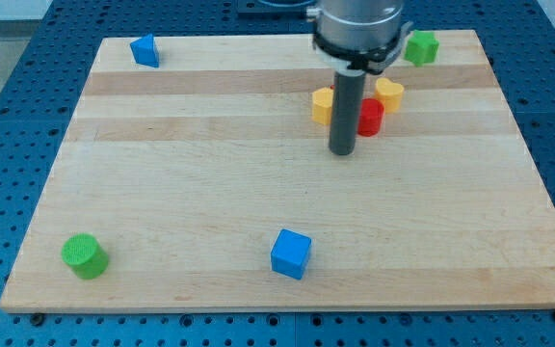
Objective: Slide the green star towards the group of blocks
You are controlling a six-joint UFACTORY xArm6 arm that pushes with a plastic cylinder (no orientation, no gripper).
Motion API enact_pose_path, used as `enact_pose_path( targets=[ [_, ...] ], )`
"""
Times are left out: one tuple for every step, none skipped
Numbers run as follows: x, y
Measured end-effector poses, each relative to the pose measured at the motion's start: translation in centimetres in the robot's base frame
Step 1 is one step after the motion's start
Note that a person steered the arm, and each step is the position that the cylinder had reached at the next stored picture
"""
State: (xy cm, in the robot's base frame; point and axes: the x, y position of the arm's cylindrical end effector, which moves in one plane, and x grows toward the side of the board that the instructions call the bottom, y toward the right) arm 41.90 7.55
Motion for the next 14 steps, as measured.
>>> enact_pose_path(
  targets=[
    [-1.0, 2.3],
    [-1.5, 3.9],
    [-1.9, 4.8],
    [-1.9, 6.9],
    [-2.9, 9.2],
    [-5.5, 11.2],
    [-7.5, 13.9],
    [-11.0, 15.6],
    [-14.1, 17.6],
    [-16.5, 19.8],
    [-18.3, 20.1],
    [-18.7, 18.0],
    [-18.7, 14.6],
    [-18.7, 11.5]
  ],
)
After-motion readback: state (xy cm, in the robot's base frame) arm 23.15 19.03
